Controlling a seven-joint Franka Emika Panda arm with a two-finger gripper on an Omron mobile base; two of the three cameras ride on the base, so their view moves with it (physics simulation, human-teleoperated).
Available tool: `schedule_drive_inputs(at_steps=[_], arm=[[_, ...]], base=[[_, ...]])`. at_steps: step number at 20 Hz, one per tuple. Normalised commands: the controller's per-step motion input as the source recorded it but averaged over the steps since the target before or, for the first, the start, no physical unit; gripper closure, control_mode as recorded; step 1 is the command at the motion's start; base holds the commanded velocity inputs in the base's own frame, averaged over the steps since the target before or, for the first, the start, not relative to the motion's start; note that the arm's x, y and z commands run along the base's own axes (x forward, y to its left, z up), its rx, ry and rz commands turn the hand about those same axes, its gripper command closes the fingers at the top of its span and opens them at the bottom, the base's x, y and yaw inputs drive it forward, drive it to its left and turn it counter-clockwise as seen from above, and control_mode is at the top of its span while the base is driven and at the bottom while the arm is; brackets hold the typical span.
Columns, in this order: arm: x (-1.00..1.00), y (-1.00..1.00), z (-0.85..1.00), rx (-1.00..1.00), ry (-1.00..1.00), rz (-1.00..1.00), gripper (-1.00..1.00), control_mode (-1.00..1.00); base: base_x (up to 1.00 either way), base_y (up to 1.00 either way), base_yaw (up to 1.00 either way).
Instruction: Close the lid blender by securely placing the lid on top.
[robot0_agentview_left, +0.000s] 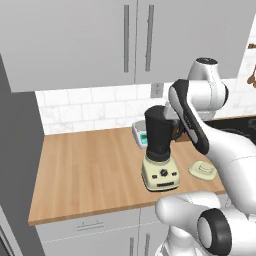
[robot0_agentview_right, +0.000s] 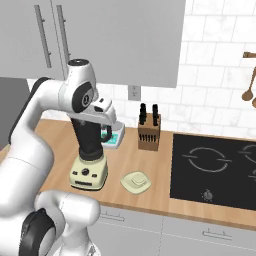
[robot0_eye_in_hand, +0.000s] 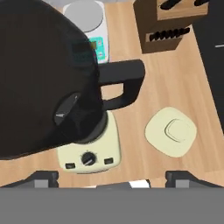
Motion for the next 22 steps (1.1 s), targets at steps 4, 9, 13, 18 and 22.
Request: schedule_drive_inputs(at_steps=[4,9,13,18,22], arm=[[-0.38,-0.51,-0.55,0.0,-0.03,-0.2,-1.0,-1.0],[-0.08,-0.38,-0.48,0.0,-0.02,-0.15,-1.0,-1.0],[0.0,-0.23,-0.35,0.0,-0.01,-0.1,-1.0,-1.0],[0.0,-0.11,-0.26,0.0,0.0,-0.08,-1.0,-1.0],[0.0,-0.13,-0.14,0.0,0.0,0.0,-1.0,-1.0]], base=[[0.0,0.0,0.0],[0.0,0.0,0.0],[0.0,0.0,0.0],[0.0,0.0,0.0],[0.0,0.0,0.0]])
